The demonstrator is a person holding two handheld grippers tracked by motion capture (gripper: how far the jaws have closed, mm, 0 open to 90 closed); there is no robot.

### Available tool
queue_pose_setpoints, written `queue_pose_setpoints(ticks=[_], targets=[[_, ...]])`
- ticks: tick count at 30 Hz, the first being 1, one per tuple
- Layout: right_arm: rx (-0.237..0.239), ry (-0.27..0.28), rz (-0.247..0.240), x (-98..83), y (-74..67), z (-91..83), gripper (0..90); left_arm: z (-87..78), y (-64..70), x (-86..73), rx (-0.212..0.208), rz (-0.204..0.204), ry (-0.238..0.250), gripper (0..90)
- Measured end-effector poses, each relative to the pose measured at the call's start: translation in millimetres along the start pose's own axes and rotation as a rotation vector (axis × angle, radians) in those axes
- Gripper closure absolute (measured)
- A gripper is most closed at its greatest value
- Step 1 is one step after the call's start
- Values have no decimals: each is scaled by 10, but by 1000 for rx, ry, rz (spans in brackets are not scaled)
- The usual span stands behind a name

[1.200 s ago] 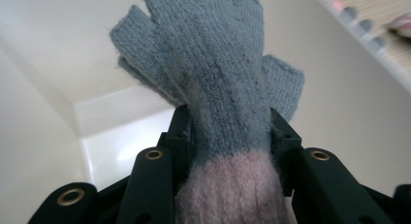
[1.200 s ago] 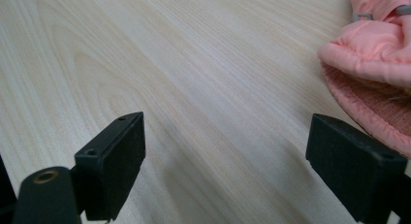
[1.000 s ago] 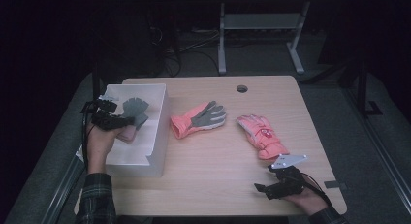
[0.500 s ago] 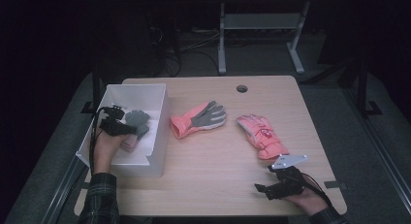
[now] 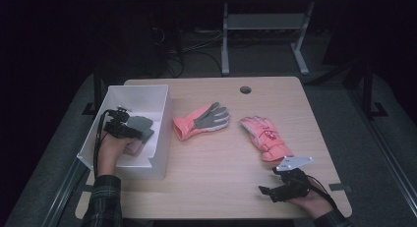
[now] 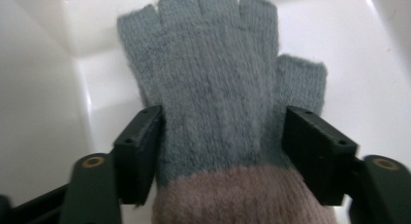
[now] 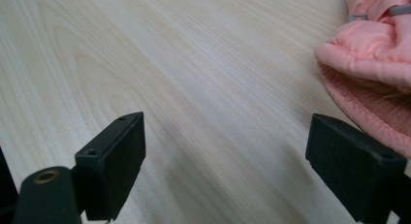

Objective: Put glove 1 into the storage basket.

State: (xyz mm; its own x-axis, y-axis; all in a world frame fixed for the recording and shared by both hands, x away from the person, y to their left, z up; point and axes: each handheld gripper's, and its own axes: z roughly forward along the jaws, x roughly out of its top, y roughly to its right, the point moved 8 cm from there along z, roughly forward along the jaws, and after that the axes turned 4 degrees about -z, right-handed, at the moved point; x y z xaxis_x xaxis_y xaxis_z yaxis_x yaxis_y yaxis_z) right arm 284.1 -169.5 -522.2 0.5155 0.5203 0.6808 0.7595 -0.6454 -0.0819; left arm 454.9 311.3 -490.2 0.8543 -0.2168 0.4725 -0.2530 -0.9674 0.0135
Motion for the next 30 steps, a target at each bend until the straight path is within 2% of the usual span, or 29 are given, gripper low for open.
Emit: queue_pose_setpoints(ticks=[4, 9, 12, 16, 19, 20, 21, 24, 27, 28, 29, 30], targets=[[2, -1, -2, -1, -2, 3, 140, -103, 19, 40, -14, -5, 28, 262], [3, -2, 1, 1, -9, 1, 140, -243, 67, 83, -33, 12, 59, 209], [4, -1, 2, 2, -14, 0, 140, -338, 107, 100, -63, 18, 73, 193], [4, -1, 1, 3, -13, 1, 140, -497, 188, 160, -114, 32, 125, 191], [4, 0, 2, 4, -9, 4, 140, -617, 292, 205, -178, 52, 168, 191], [5, 2, 0, 6, -8, 4, 140, -617, 292, 205, -178, 52, 168, 191], [5, 4, 3, 8, -11, 6, 140, -686, 359, 229, -197, 73, 181, 187], [6, 3, 3, 9, -14, 7, 140, -799, 474, 269, -223, 93, 209, 186], [6, 4, 0, 13, -18, 9, 140, -905, 604, 301, -272, 120, 232, 186], [7, 2, -1, 12, -21, 8, 140, -905, 604, 301, -272, 120, 232, 186], [8, 2, 0, 11, -24, 7, 140, -965, 698, 319, -301, 137, 245, 186], [8, 2, 0, 12, -25, 6, 140, -994, 743, 329, -311, 150, 251, 186]])
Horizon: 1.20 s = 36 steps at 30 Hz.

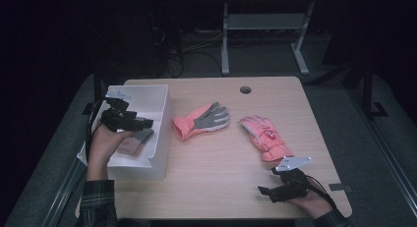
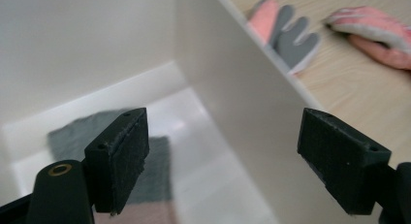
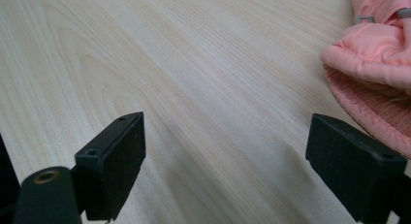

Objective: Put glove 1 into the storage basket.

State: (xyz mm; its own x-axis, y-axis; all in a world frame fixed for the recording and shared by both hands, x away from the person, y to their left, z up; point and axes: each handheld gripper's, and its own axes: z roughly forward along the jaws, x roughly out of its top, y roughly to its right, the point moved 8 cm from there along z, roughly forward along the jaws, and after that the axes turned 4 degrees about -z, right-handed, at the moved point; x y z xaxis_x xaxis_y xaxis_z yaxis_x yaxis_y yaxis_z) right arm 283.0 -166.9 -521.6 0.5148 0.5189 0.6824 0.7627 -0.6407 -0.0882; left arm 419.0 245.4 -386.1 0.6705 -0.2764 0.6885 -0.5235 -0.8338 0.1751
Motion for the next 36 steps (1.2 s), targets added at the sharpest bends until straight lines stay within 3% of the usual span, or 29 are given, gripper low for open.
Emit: queue_pose_setpoints(ticks=[8, 13, 14, 18, 26, 34, 36], targets=[[2, 0, -5, 2, -3, 1, 140, 30, 450, 149, -94, 62, 21, 195], [4, -2, -9, 7, -10, 2, 140, 123, 719, 219, -140, 94, 26, 264], [3, -2, -9, 7, -10, 4, 140, 123, 719, 219, -140, 94, 26, 279], [7, -1, -10, 10, -20, 5, 140, 243, 990, 308, -172, 131, 24, 365], [9, 3, -12, 14, -34, -10, 140, 521, 1248, 391, -183, 155, -3, 566], [14, 9, -15, 21, -37, -7, 140, 803, 1336, 431, -166, 166, -26, 875], [15, 8, -13, 18, -39, -8, 140, 873, 1340, 446, -144, 170, -22, 897]])
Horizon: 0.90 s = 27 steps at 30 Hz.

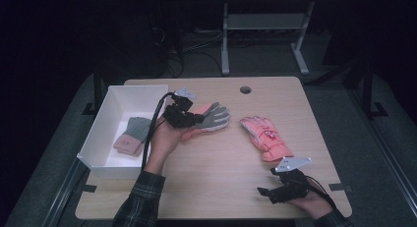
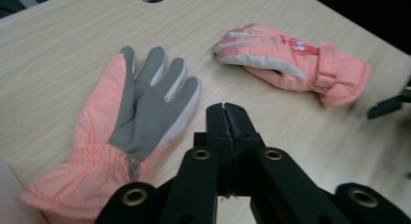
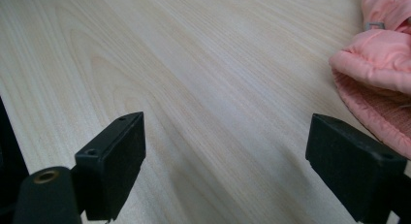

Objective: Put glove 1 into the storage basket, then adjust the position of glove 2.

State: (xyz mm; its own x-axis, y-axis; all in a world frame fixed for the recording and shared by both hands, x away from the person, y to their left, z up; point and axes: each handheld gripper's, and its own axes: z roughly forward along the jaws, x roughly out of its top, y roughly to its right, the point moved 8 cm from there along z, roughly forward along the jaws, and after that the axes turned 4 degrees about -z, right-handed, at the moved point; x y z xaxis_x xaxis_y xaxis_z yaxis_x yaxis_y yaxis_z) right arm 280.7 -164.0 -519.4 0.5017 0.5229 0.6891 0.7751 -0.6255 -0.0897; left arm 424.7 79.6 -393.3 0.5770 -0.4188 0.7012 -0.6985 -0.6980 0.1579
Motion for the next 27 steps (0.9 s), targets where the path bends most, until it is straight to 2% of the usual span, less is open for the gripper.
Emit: queue_pose_setpoints(ticks=[4, 6, 9, 10, 20, 27], targets=[[1, 0, 1, -1, -1, -4, 140, 162, -28, 31, 32, 0, 8, 897], [4, 1, -2, 3, -7, -5, 140, 238, -66, 51, 55, 20, 11, 897], [8, -3, -1, 3, -16, -2, 140, 350, -117, 73, 68, 21, 16, 897], [9, -3, -2, 3, -17, -1, 140, 393, -133, 76, 70, 8, 18, 897], [14, 3, -5, 5, -18, -2, 140, 805, -473, -36, 163, -19, -37, 898], [16, 3, -2, 4, -20, -15, 140, 947, -633, -122, 204, -34, -64, 898]])
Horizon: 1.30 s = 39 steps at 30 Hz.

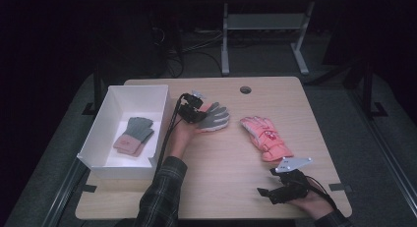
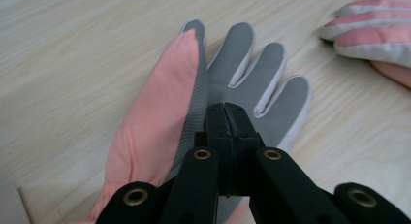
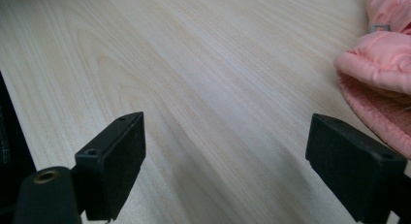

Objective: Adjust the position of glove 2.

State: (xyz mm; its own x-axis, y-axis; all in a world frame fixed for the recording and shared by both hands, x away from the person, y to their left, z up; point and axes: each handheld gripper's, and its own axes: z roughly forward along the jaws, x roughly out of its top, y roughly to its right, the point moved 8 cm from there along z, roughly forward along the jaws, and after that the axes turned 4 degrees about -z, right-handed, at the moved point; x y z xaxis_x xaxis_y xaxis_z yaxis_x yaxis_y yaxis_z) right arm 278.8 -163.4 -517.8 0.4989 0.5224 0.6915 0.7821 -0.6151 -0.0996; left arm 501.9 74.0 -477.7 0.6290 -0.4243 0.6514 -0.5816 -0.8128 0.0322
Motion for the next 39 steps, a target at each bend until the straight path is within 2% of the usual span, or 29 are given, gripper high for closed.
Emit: queue_pose_setpoints(ticks=[4, 7, 9, 15, 20, 23, 33, 39], targets=[[-2, 2, 4, -3, 10, -14, 140, 64, -56, -52, 21, -10, -4, 898], [-1, 3, 3, -3, 16, -15, 140, 115, -63, -85, 17, -24, -8, 898], [-2, 2, 0, -2, 11, -12, 140, 149, -54, -124, 6, -23, -32, 899], [-1, 1, -3, -3, 15, -7, 140, 153, -2, -160, -35, -44, -41, 899], [0, 1, -4, -2, 14, -6, 140, 126, 118, -193, -88, -53, -42, 899], [-1, 1, -4, -1, 14, -7, 140, 99, 198, -218, -116, -44, -51, 900], [-2, 1, -3, 0, 17, -12, 140, -1, 466, -347, -163, -35, -50, 900], [-5, 0, 0, 1, 16, -19, 140, -97, 700, -444, -190, -17, -67, 900]])
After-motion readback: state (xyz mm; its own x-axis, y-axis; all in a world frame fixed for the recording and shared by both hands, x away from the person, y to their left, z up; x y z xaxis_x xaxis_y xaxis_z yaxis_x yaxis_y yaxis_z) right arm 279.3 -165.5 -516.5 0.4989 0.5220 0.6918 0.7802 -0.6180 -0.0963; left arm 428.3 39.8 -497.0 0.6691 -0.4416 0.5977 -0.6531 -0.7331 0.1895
